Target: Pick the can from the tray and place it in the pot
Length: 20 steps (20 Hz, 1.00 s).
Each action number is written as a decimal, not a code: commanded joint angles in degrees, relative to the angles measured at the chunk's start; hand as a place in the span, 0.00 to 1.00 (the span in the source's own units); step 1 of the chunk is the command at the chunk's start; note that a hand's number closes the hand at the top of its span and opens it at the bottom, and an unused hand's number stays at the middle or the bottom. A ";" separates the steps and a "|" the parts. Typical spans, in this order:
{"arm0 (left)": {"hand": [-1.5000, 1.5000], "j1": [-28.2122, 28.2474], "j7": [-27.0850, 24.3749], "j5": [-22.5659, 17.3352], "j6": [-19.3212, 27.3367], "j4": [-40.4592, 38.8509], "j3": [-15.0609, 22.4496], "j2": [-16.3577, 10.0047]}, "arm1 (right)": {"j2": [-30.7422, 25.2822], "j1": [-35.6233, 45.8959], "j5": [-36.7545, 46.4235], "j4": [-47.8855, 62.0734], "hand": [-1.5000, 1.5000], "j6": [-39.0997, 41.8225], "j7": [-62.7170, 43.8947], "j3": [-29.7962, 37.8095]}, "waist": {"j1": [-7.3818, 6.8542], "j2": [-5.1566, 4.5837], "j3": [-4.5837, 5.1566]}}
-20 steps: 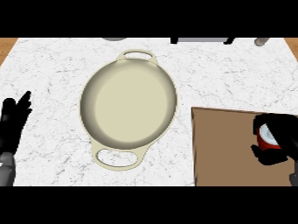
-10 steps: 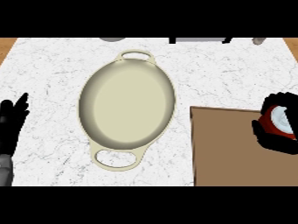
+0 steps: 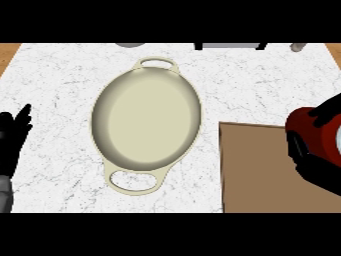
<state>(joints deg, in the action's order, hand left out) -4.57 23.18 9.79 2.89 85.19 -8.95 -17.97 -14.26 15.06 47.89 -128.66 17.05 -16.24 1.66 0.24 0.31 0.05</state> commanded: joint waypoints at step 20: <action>0.50 -4.79 0.28 3.68 2.88 -4.05 1.47 3.89 | 14.22 42.18 -2.53 35.47 1.00 5.10 -26.22 -13.33 | -0.90 -0.51 -0.02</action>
<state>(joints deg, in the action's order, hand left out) -7.30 22.03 12.26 4.20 82.03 -7.90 -15.17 -0.77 54.63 45.81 -102.39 24.03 -45.80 -13.00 -0.80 -0.06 0.08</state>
